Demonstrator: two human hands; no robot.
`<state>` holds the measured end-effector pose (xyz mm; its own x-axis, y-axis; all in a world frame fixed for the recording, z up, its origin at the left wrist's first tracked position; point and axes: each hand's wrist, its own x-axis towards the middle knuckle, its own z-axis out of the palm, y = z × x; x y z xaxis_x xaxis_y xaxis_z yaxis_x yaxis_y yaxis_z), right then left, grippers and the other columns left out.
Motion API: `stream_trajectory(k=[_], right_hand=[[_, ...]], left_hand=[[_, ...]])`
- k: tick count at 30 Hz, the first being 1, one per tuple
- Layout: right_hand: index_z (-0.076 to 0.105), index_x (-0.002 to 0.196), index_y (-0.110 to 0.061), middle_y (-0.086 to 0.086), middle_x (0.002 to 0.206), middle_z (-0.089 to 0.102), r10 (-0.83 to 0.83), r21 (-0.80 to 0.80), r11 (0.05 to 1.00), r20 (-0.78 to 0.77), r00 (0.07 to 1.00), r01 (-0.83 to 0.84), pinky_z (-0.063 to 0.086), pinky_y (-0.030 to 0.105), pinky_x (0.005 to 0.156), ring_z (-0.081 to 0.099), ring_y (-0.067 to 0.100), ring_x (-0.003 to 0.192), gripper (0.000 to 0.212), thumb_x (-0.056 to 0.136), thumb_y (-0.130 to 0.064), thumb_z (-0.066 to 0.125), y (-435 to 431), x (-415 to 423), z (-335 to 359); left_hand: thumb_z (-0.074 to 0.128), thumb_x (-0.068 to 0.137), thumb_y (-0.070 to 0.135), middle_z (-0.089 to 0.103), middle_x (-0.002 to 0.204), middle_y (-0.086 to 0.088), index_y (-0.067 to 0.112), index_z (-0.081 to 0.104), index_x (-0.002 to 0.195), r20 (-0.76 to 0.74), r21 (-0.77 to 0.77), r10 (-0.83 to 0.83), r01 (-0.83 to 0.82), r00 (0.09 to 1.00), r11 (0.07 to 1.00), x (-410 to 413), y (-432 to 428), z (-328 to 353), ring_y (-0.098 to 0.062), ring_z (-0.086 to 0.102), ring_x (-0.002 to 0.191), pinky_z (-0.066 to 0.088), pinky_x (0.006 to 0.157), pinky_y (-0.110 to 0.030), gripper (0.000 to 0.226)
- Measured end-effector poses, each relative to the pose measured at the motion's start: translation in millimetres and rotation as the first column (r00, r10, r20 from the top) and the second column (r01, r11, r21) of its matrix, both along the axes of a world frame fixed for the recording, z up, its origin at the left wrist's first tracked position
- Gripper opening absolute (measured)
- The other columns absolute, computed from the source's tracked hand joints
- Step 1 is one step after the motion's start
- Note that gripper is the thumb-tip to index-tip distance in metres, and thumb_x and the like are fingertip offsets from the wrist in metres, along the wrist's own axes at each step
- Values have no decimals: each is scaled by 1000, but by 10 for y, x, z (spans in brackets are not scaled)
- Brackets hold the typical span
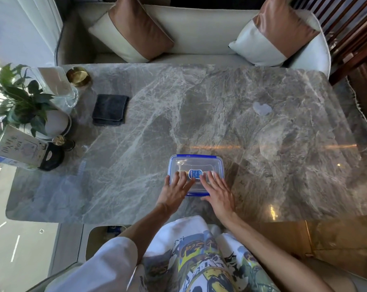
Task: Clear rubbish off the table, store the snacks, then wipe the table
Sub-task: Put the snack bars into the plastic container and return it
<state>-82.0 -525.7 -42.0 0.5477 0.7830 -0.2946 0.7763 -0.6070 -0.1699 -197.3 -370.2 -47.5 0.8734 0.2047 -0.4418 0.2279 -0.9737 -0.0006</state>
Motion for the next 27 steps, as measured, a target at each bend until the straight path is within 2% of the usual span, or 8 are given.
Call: stream_trajectory(k=[2,5,8,11,14,19,23,27], right_hand=[[11,154,-28,0,163,10,-3,-65,998,-29,1000,1,8,37,124,8,23,152,82,90,-40,60,32,35,-26],[22,153,-30,-5,162,18,-57,39,997,-163,985,64,16,31,122,14,16,151,73,91,-43,59,28,124,57],[31,150,-30,-11,159,24,-312,235,838,-534,786,492,20,25,117,19,6,147,62,95,-42,55,-1,262,189],[22,154,-24,1,161,24,-564,16,577,-715,413,816,21,40,121,23,20,148,66,97,-47,46,18,426,202],[30,151,-18,9,152,42,-522,-204,429,-851,57,880,34,50,115,44,27,138,57,100,-41,43,41,403,154],[40,147,-12,14,144,52,-537,-160,458,-834,128,875,42,52,109,53,32,130,49,100,-24,50,38,324,120],[34,150,-16,11,148,49,-608,-228,535,-773,183,813,41,48,111,53,29,129,57,98,-34,52,38,499,188],[35,148,-21,3,147,49,-551,-110,750,-649,524,652,41,43,110,50,24,131,56,98,-42,48,246,689,317]], left_hand=[[58,93,26,4,160,-17,27,-11,151,-11,-9,3,-3,1000,1000,28,13,2,-41,9,147,21,115,-60,90],[50,94,41,18,158,-11,29,10,152,84,-106,29,-20,996,994,69,43,72,-35,20,145,27,113,-56,71],[46,95,43,39,147,-5,24,32,147,284,-388,389,-266,876,883,82,168,198,-26,35,138,38,109,-45,57],[51,96,31,36,152,-15,6,28,149,114,-597,800,-603,589,529,123,286,242,-34,30,141,27,116,-44,63],[56,93,20,59,127,-22,2,44,138,-301,-693,864,-715,403,92,195,297,280,-36,58,117,46,100,-43,49],[57,87,3,63,115,-28,1,52,129,-329,-724,878,-689,347,1,177,268,267,-44,63,104,53,88,-54,42],[59,91,17,50,131,-20,13,23,149,-511,-664,852,-679,109,-312,190,195,321,-24,55,76,49,65,-38,68],[56,95,24,32,153,-20,4,29,147,-801,-488,599,-571,-8,-660,145,18,373,-34,44,129,43,103,-54,61]])
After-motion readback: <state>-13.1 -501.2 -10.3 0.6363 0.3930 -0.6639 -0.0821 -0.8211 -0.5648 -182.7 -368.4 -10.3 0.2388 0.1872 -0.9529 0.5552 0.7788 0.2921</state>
